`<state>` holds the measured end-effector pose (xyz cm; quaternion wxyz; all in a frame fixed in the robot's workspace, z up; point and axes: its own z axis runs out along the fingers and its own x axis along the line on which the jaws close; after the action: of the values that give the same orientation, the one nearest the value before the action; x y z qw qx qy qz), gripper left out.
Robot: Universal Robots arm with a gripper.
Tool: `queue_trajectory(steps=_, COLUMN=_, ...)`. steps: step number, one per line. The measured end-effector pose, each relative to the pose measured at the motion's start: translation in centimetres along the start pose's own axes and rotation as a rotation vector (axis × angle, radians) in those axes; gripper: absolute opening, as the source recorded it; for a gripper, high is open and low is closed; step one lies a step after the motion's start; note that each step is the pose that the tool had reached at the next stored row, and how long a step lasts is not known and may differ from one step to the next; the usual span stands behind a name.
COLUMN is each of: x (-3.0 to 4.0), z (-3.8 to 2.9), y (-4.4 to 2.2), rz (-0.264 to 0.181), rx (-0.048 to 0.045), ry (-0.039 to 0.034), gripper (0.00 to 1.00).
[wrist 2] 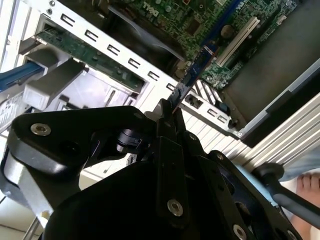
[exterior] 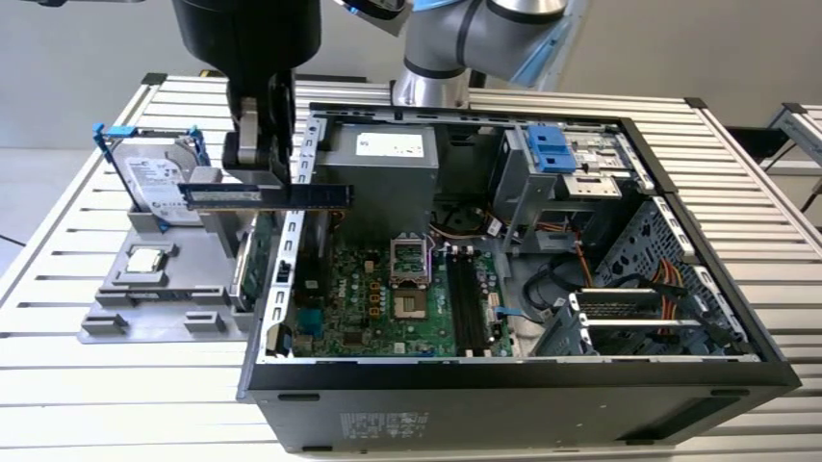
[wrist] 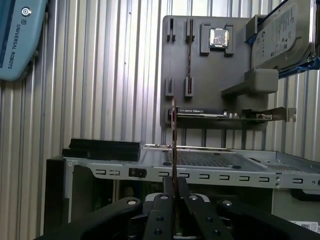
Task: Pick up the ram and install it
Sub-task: 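Pick up the ram and move it above insertion slot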
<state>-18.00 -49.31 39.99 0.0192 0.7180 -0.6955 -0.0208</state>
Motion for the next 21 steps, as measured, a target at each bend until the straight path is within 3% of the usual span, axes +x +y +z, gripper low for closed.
queue_trajectory(steps=21, x=0.06, z=-0.13, y=-2.28, rz=0.0, rx=-0.0001, ry=0.0001, gripper=0.0)
